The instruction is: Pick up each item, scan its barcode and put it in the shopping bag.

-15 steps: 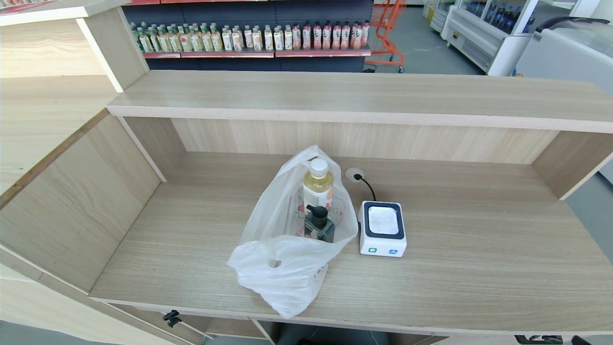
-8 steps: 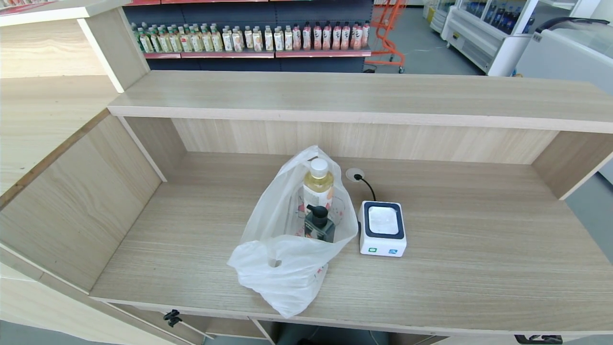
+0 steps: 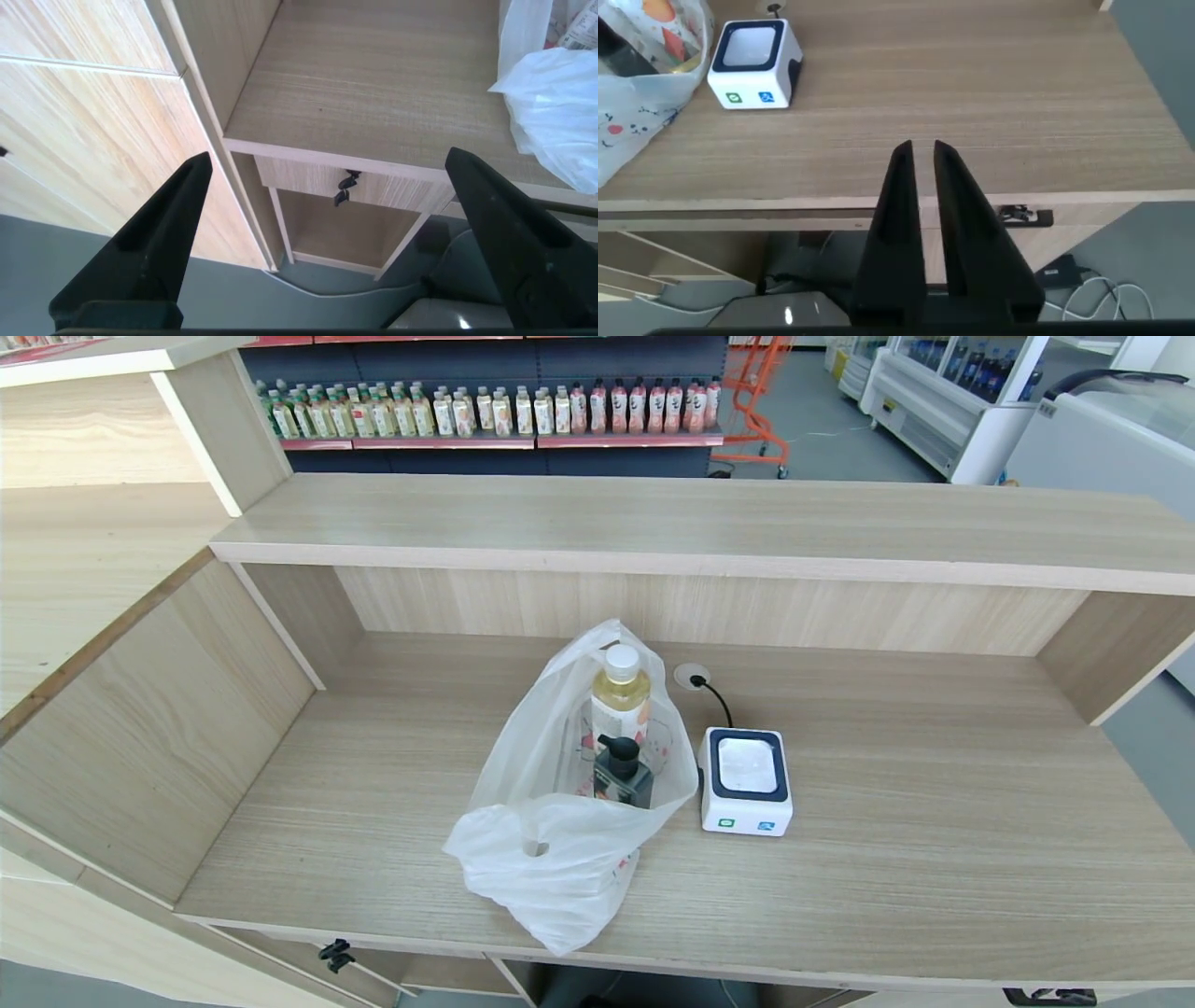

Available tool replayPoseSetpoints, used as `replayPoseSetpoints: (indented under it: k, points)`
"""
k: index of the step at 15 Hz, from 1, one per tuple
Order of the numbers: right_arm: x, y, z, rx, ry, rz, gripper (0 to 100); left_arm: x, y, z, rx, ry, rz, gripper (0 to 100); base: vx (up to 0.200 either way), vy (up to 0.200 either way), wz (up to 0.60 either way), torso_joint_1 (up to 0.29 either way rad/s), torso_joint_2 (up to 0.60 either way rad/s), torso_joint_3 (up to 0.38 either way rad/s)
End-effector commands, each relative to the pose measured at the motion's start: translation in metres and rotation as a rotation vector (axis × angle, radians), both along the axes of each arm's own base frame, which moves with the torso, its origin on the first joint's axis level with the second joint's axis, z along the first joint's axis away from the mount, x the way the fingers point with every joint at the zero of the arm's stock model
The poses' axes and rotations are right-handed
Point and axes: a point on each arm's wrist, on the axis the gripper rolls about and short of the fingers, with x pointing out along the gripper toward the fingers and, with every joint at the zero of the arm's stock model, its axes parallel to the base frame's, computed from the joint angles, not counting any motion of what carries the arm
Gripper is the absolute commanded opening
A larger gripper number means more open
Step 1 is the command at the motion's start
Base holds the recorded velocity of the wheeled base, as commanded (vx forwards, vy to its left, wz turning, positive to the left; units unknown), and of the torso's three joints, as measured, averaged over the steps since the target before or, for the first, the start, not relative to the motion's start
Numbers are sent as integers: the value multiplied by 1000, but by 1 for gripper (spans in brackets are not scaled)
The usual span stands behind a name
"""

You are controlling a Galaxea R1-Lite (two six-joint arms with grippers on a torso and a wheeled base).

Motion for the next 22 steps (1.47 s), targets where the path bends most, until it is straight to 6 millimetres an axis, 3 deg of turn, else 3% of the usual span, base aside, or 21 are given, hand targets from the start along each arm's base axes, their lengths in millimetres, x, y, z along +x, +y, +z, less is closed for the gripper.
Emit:
replayPoseSetpoints:
  k: [1, 5, 11, 22]
  points:
    - [0, 0, 0, 1, 4, 1, 0, 0, 0, 0, 0, 0, 1, 100, 0, 0, 0, 0, 0, 0]
    - [0, 0, 0, 1, 4, 1, 0, 0, 0, 0, 3, 1, 1, 100, 0, 0, 0, 0, 0, 0]
    - [0, 0, 0, 1, 4, 1, 0, 0, 0, 0, 2, 0, 1, 100, 0, -200, 0, 4, 2, 4]
    - [0, 0, 0, -2, 5, 1, 0, 0, 0, 0, 2, 0, 1, 100, 18, 0, 0, 0, 0, 0]
